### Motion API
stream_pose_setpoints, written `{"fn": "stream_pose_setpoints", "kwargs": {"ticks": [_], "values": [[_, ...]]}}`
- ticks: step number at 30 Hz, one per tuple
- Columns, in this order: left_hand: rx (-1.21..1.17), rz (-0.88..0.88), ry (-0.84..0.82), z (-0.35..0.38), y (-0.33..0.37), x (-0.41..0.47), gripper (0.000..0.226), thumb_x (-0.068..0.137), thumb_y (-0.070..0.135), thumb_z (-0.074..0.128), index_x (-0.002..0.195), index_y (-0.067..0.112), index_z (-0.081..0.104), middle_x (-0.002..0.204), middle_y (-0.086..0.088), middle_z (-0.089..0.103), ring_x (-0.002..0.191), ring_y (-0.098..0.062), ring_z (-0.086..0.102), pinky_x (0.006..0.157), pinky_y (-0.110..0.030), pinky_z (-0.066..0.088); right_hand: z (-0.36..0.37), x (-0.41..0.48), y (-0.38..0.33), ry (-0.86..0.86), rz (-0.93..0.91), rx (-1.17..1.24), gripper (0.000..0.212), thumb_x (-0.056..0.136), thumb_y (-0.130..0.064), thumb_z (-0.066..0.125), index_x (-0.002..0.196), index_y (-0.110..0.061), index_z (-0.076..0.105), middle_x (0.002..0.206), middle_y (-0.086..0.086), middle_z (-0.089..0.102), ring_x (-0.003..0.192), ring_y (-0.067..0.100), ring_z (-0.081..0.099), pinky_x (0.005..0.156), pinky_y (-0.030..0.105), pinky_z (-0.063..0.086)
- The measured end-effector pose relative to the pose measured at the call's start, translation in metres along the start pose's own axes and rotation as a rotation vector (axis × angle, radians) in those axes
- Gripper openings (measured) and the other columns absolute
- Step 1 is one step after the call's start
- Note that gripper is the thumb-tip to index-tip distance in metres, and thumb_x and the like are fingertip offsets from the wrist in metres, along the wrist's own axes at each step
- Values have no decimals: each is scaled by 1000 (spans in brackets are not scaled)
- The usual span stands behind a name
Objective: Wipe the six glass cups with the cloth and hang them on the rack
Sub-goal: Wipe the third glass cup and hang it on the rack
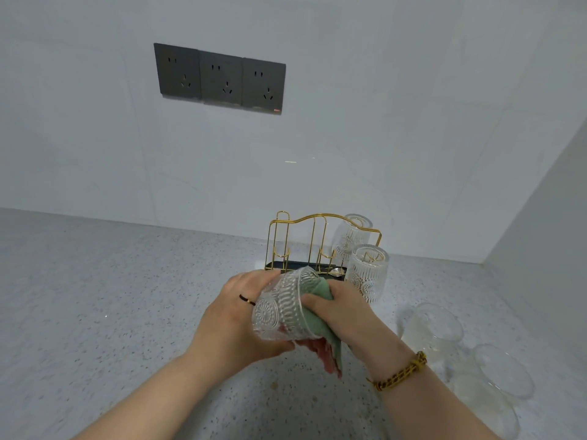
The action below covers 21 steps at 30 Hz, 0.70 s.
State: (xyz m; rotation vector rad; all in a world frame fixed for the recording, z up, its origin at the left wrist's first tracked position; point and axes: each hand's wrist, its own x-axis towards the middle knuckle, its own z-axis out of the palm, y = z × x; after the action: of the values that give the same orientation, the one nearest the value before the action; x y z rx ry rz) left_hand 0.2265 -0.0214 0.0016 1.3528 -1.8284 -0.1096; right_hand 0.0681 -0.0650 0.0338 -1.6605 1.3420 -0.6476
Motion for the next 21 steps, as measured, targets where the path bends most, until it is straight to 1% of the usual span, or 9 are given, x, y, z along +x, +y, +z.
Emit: {"fn": "stream_pose_setpoints", "kwargs": {"ticks": [1,3,5,8,10,12,16,19,21], "values": [[-124,-85,-72,-5,4,1,75,47,55,74,112,46,39,111,32,42,102,9,42,89,-12,35,-1,-1,1,22,-16,6,16,86,-20,57,88,-6,65,93,14,69,89,27,65,82,37,54],[-400,-330,-160,-12,5,2,77,54,30,84,109,52,34,119,26,41,94,17,44,76,2,36,-3,-2,1,35,-25,41,12,86,-18,57,85,-8,65,86,9,68,84,24,64,80,34,53],[-820,-515,-320,-16,-2,3,71,51,37,84,109,41,43,119,8,60,88,6,59,69,-7,48,-5,-3,1,21,-19,79,10,86,-18,58,79,-13,64,78,2,65,78,18,62,75,31,53],[-1217,-662,-464,-14,-7,-2,98,17,62,84,97,13,57,74,-10,74,61,-17,70,51,-27,56,-4,-4,2,-18,-28,87,9,86,-21,59,82,-16,66,79,0,66,78,16,63,71,25,53],[-1243,-697,-406,-9,-9,-2,98,11,57,86,91,7,60,64,-12,72,52,-18,67,45,-26,55,-3,-5,3,-8,-31,106,16,86,-23,57,91,-10,67,86,4,68,83,20,64,76,29,54],[-1252,-677,-304,-7,-9,2,95,12,56,86,90,8,63,68,-11,73,54,-17,68,45,-26,55,-1,-6,5,1,-5,227,22,89,-22,54,96,-6,66,95,13,69,89,26,65,84,36,54],[-1158,-624,-108,-11,-11,10,94,14,64,82,94,19,62,78,-2,75,65,-11,70,49,-22,55,4,-10,14,-16,62,421,18,90,-25,50,84,-20,66,95,12,69,96,30,64,93,43,49],[-1043,-644,4,-14,-15,17,87,42,39,85,118,14,51,107,-6,65,80,-14,66,50,-19,55,5,-14,22,-82,71,573,20,90,-21,48,81,-18,66,84,7,69,84,23,64,83,36,54],[-946,-642,74,-15,-17,21,61,59,19,79,113,21,50,109,-2,59,83,-12,61,50,-17,55,4,-18,24,-83,61,799,16,85,-19,50,87,-10,64,84,8,68,77,20,64,71,29,56]]}}
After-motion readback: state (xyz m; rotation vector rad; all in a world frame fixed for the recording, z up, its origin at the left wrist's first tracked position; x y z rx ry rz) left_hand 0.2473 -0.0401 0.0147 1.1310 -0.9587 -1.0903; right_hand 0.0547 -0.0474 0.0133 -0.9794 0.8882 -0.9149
